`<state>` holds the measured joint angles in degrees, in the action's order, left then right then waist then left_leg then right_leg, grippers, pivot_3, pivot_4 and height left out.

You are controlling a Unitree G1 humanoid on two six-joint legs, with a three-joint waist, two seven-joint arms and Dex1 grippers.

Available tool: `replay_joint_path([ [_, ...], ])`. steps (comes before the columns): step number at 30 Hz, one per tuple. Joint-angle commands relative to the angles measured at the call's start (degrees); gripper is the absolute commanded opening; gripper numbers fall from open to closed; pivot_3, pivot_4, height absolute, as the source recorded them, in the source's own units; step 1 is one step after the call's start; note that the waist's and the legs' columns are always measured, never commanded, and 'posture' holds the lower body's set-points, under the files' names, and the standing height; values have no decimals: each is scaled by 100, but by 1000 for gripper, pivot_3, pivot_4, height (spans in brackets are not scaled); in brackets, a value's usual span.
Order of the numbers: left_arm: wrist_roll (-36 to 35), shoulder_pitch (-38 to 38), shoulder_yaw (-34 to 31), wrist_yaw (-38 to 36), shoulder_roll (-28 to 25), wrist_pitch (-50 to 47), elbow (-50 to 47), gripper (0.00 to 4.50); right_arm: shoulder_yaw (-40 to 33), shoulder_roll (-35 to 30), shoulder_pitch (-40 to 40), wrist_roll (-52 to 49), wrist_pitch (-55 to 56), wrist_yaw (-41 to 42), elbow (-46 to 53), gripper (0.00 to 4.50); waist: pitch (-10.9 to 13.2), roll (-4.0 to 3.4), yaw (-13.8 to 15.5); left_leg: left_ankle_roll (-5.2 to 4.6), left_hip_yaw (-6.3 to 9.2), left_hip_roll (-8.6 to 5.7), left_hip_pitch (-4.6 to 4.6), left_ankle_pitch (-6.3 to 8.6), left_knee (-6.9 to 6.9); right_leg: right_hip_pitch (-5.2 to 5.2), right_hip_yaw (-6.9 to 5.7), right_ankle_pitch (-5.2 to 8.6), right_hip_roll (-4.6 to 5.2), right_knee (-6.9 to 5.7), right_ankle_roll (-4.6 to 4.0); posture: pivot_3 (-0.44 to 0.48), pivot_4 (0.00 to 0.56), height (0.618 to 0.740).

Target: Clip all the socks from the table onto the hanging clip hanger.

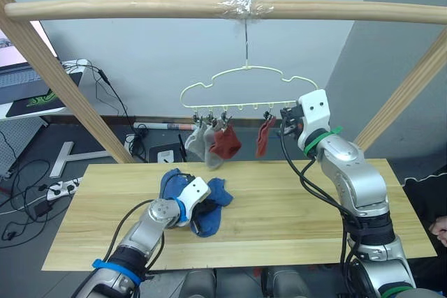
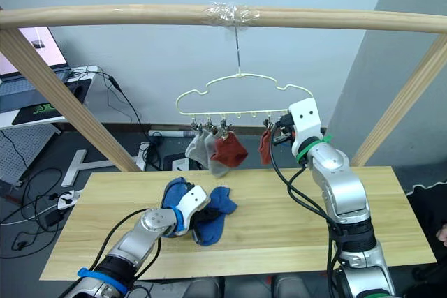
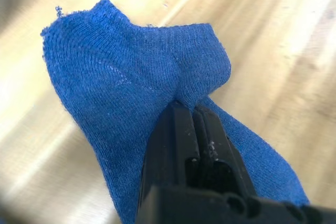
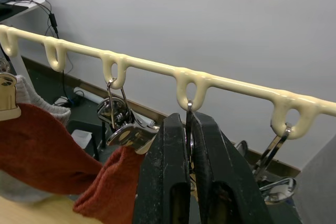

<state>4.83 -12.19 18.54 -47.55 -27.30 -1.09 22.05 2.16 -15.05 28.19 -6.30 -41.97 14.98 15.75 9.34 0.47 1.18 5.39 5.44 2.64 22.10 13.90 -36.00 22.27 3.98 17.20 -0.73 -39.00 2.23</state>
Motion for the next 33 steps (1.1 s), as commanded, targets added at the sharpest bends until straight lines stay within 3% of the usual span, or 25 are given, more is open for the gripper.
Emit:
replay_joint_path([
  [1,181,-48,52,-141,-252,521,-86,25,-171,-93,12,-102,-70,75,96,0,1,0,4,0,1,0,0,0,2,0,-1,-3,0,0,-8,119,165,740],
  [7,-582,-239,-450,-268,47,1086,-437,25,-704,192,269,-722,-836,-7,194,0,13,1,15,0,1,0,8,0,0,2,-2,0,1,2,-6,116,164,740],
  [11,-1819,-219,-768,-745,452,809,-1550,25,-1478,147,763,-1379,-2037,-36,257,0,22,-2,16,0,5,0,23,0,1,8,-5,-5,1,4,-15,101,162,740],
  [13,-2005,-270,-783,-791,542,760,-1959,25,-1911,155,1068,-1714,-2765,-100,230,0,24,-3,14,0,8,0,31,0,1,13,-8,-5,1,5,-15,96,161,740],
  [20,-1726,-639,-581,-668,934,1571,-2300,25,-3344,595,2117,-2111,-4903,-445,-11,0,30,-14,7,-1,8,0,27,0,3,13,-7,-5,-1,3,-16,94,160,740],
  [24,-1428,-802,-460,-498,1159,2115,-2165,25,-3796,852,2331,-2350,-5053,-824,-216,0,31,-15,6,-1,7,-1,29,0,3,14,-8,-5,-1,6,-16,94,160,740],
  [33,-1340,-848,-431,-193,1412,2226,-1931,25,-4346,1011,2487,-3696,-5053,-2054,-508,0,41,-28,-33,-2,6,-1,32,1,3,15,-6,-5,-1,6,-15,73,165,740],
])
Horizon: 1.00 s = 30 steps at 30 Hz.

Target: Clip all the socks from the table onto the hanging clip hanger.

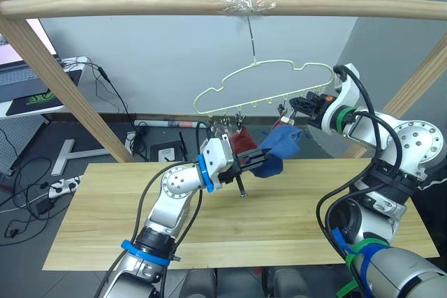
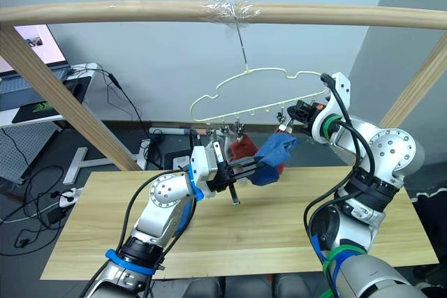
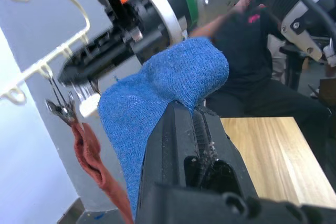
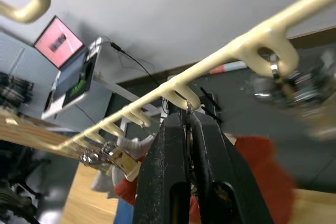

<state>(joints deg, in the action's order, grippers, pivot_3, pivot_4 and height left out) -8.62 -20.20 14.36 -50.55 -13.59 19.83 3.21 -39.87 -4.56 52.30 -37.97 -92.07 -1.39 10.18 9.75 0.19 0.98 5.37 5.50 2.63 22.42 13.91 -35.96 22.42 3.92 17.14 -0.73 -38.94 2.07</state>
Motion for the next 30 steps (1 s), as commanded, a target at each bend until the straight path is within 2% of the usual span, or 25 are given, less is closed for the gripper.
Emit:
replay_joint_path([
  [1,-6,-60,-21,136,56,105,-10,25,-168,-42,71,-705,-43,-582,26,0,1,-2,-20,0,0,0,1,0,0,1,0,0,0,0,0,73,165,740],
  [17,30,-454,-101,446,227,217,654,25,-266,-257,-54,-3170,-43,-2757,-347,0,2,-4,-111,-2,1,-1,38,-1,-1,34,-1,0,-1,-2,0,66,156,740],
  [23,9,-547,-113,480,284,329,704,25,-237,-366,-101,-3679,-43,-3228,-480,0,2,-4,-110,-2,0,-1,49,-1,0,48,-1,0,-1,-4,0,67,148,740],
  [30,-130,-384,-80,293,114,435,375,25,-89,-643,-220,-4151,128,-3552,-669,0,2,-4,-104,-3,-1,-1,50,-1,0,50,0,0,0,-4,0,69,142,740],
])
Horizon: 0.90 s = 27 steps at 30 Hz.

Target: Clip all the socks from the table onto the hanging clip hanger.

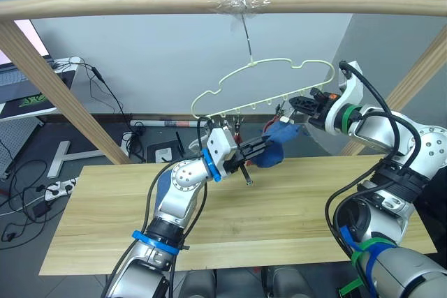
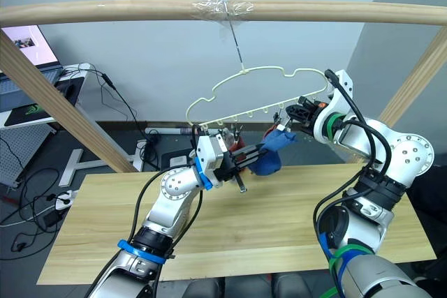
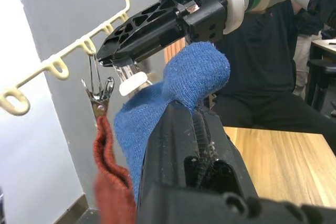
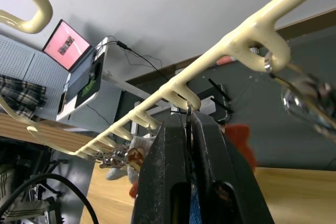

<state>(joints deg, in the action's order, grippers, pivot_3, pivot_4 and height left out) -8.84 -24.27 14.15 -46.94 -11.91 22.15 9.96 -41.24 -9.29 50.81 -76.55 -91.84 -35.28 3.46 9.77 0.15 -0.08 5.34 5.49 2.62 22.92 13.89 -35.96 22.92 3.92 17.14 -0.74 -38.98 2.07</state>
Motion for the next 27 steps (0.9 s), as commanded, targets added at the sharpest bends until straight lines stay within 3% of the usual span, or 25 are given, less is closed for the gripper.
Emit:
replay_joint_path([
  [1,-118,37,-72,-75,-74,215,-312,25,98,-215,-97,-382,158,-207,-20,0,0,0,5,0,1,0,0,0,0,0,-1,0,0,0,0,69,142,740],
  [16,22,-94,-89,88,74,383,-73,25,1892,-1290,-776,-3046,2173,-1419,-8,0,0,1,3,-2,-3,-1,3,-1,-4,0,4,0,0,0,0,66,143,740],
  [23,63,-136,-88,73,139,403,-34,25,2559,-1830,-953,-3645,2949,-1424,134,0,0,1,-1,-3,-2,-1,2,-2,-4,1,4,0,0,0,0,65,145,740],
  [27,21,-140,-85,14,120,365,-61,0,2678,-1966,-1002,-3645,3154,-1214,216,1178,0,1,-3,-3,-2,-1,2,-2,-4,1,4,0,0,0,0,67,147,740],
])
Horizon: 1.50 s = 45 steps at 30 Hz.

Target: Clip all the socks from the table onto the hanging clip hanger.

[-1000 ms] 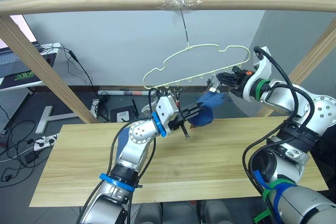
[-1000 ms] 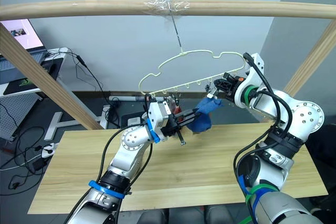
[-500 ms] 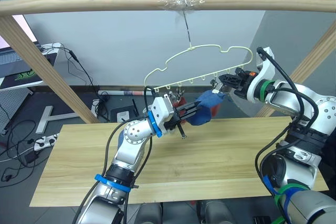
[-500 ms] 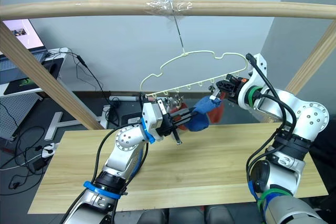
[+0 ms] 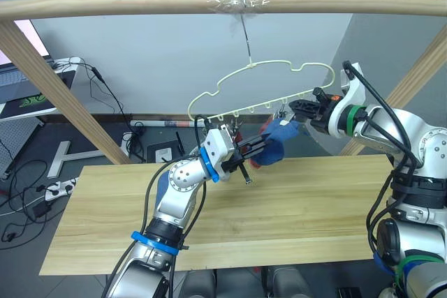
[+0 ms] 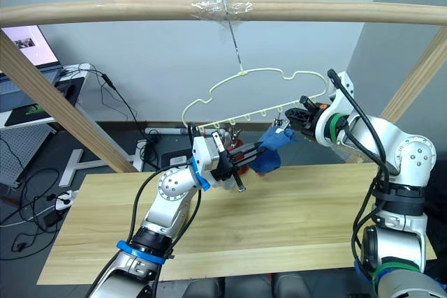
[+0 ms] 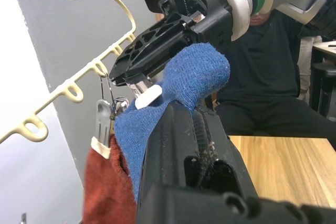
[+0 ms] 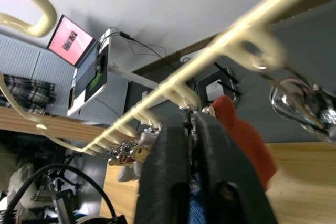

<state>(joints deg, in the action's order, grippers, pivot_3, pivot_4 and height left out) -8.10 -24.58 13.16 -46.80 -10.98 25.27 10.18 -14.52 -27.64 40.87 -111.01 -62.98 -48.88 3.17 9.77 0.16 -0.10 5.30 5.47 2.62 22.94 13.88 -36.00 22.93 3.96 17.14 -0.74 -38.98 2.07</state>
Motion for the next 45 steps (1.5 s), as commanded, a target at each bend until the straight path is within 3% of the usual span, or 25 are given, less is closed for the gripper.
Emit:
replay_joint_path([
  [1,-74,-103,22,-16,29,20,-110,0,32,-201,-14,-199,302,193,248,1603,0,0,-2,0,0,0,0,0,0,0,0,0,0,0,0,67,147,740],
  [9,-362,-33,145,-122,174,-786,-315,0,91,-532,-43,-199,465,747,432,4418,0,0,-2,-1,0,0,0,-1,0,2,0,0,-1,-1,0,56,144,740],
  [10,-423,-46,137,-100,208,-976,-327,0,111,-681,-73,-142,410,886,492,4490,0,0,1,-1,-1,0,1,-1,0,2,1,0,-1,0,0,56,144,740],
  [16,-873,-183,81,-96,425,-2221,-333,0,201,-1531,-485,714,134,2104,1235,4490,0,1,-4,-1,1,0,1,-1,-1,2,-1,0,-2,1,0,50,144,740],
  [21,-1048,-236,73,-154,571,-2790,-250,1192,142,-1734,-1046,1484,430,2431,1850,4500,0,1,-20,-1,-1,1,0,-1,-4,2,3,0,-5,0,1,27,142,740],
  [25,-1007,-246,-5,-187,467,-2906,-197,2413,172,-1816,-1374,2103,547,2735,2200,4500,0,1,-38,-1,-5,1,-3,-1,-5,2,7,0,-5,-1,2,20,138,740],
  [33,-1006,-152,-330,-456,-314,-2966,-340,4479,449,-1623,-2239,4085,1076,3159,3107,4500,0,1,-48,0,-6,2,-4,-2,-5,3,7,0,-6,-1,2,37,135,740],
  [36,-1060,-153,-486,-688,-677,-2893,-547,4479,970,-1460,-2483,5293,1464,3281,3470,4500,0,1,-46,0,-5,2,-3,-2,-6,3,7,0,-6,-2,3,49,134,740],
  [39,-1185,-218,-693,-908,-1021,-2874,-791,4500,1532,-1145,-2572,6463,1886,3209,3659,3924,0,1,-47,1,-4,4,-4,-2,-5,6,6,1,-6,-2,3,67,133,740],
  [41,-1301,-281,-838,-988,-1190,-2997,-937,4500,1876,-909,-2514,7190,2060,3091,3659,3242,0,1,-45,1,-5,5,-4,-2,-5,8,6,1,-6,-4,3,80,130,740],
  [45,-1528,-385,-1053,-1031,-1441,-3329,-1199,4500,2161,-177,-2392,8121,2301,2877,3514,3242,-2,5,-20,3,-6,4,-3,-3,-7,8,7,0,-5,-6,3,90,128,740],
])
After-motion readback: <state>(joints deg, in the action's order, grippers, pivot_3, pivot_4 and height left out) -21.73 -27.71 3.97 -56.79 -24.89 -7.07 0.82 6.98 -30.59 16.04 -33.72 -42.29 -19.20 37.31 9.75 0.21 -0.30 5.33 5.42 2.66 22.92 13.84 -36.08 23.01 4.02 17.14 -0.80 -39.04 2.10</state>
